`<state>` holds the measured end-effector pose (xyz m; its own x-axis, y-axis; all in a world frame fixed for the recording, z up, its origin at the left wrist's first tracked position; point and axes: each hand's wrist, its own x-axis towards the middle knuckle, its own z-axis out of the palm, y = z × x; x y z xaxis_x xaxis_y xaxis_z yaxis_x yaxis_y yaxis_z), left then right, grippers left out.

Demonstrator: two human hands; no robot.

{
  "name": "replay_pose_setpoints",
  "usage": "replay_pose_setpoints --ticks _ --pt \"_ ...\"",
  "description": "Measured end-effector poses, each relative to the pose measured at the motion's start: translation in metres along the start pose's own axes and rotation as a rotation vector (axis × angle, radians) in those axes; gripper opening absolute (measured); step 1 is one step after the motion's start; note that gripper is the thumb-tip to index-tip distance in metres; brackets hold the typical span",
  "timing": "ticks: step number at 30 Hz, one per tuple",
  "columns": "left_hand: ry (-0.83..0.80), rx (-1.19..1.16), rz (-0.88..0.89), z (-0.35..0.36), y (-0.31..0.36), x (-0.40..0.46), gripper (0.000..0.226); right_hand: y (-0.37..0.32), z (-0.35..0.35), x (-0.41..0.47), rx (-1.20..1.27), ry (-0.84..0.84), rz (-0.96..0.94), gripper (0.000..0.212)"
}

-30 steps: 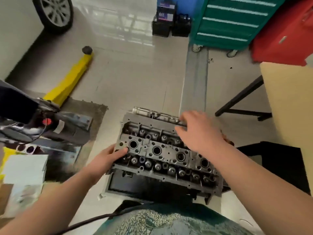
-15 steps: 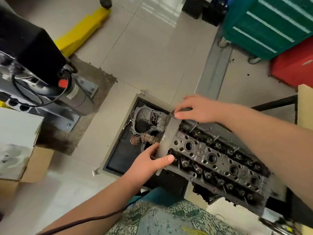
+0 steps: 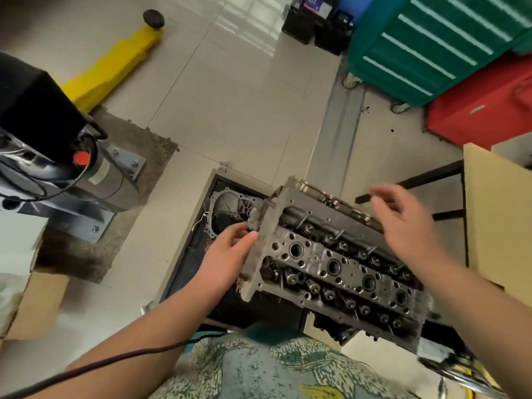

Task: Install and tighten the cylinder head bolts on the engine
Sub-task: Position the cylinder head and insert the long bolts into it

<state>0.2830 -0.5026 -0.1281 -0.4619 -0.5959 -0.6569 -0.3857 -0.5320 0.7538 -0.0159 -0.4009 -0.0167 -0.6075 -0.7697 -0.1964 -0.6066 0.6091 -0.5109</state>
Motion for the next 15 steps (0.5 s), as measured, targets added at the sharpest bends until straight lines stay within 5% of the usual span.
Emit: replay_pose_setpoints --ticks 4,9,13,15 --pt "-0.032 0.251 0.181 0.014 0.051 0.015 0.072 0.106 -0.045 -0.085 0.001 0.296 0.414 0.03" --pt "0.004 0.859 0.179 0.037 0.087 0.054 0.05 0.174 -0.038 -0.125 -0.033 -0.172 0.613 0.037" --pt "-0.031 1.259 0.046 0.037 0.106 0.079 0.059 0.186 -0.037 -0.115 0.028 -0.256 0.549 0.052" --pt "-0.071 1.331 0.006 0.034 0.111 0.087 0.044 0.19 -0.041 -0.107 0.022 -0.33 0.51 0.062"
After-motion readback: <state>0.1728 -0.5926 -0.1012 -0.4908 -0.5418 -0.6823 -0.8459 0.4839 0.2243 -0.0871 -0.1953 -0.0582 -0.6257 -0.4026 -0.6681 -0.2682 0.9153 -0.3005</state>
